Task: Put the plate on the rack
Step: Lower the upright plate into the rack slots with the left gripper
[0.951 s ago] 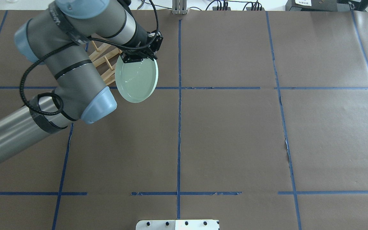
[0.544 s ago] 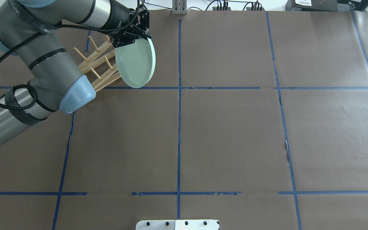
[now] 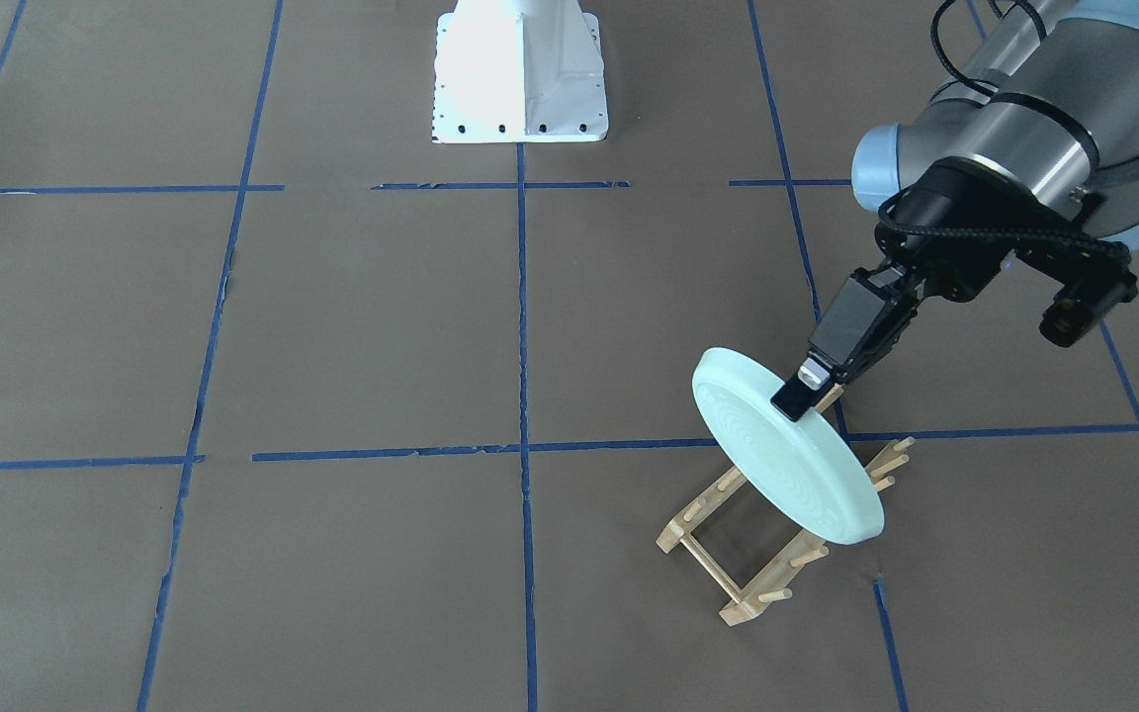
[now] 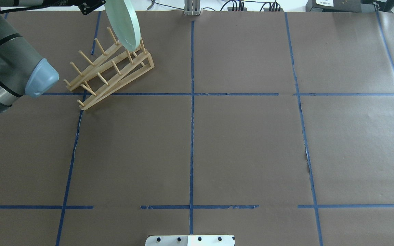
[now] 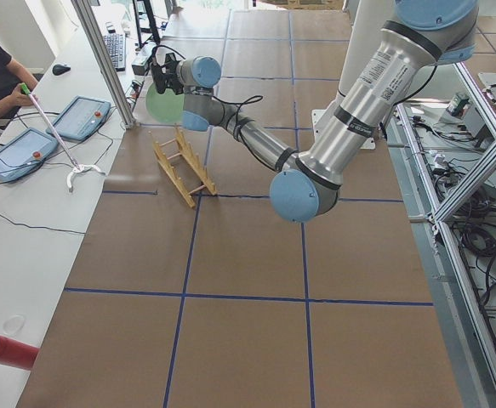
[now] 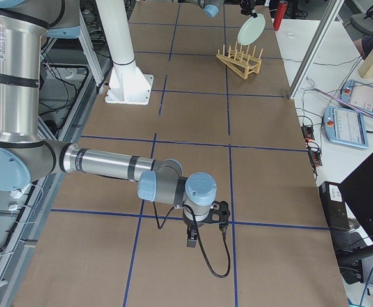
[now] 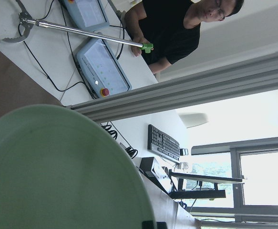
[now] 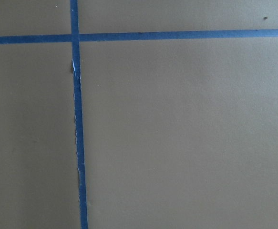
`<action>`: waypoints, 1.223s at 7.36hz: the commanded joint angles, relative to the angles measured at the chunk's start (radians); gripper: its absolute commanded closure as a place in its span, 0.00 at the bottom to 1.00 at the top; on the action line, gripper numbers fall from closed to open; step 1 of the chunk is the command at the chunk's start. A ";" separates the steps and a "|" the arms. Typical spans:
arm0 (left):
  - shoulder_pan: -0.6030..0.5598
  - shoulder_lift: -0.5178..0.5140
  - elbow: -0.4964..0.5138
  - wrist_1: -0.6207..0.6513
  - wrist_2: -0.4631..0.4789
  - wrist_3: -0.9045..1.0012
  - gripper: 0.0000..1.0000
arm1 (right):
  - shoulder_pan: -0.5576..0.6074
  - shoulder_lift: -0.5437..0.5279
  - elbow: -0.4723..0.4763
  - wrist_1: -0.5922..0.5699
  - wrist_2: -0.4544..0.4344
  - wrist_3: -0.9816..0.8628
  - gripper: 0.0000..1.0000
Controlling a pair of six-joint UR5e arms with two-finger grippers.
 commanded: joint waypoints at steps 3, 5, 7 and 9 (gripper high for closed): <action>-0.002 -0.008 0.154 -0.170 0.100 -0.010 1.00 | 0.000 0.000 0.000 0.000 0.000 0.000 0.00; 0.003 -0.011 0.167 -0.177 0.100 -0.010 1.00 | 0.000 0.000 0.000 0.000 0.000 0.000 0.00; 0.012 -0.016 0.179 -0.177 0.102 -0.008 1.00 | 0.000 0.000 0.000 0.000 0.000 0.000 0.00; 0.049 -0.014 0.185 -0.180 0.135 -0.008 1.00 | 0.000 0.000 0.000 0.000 0.000 0.000 0.00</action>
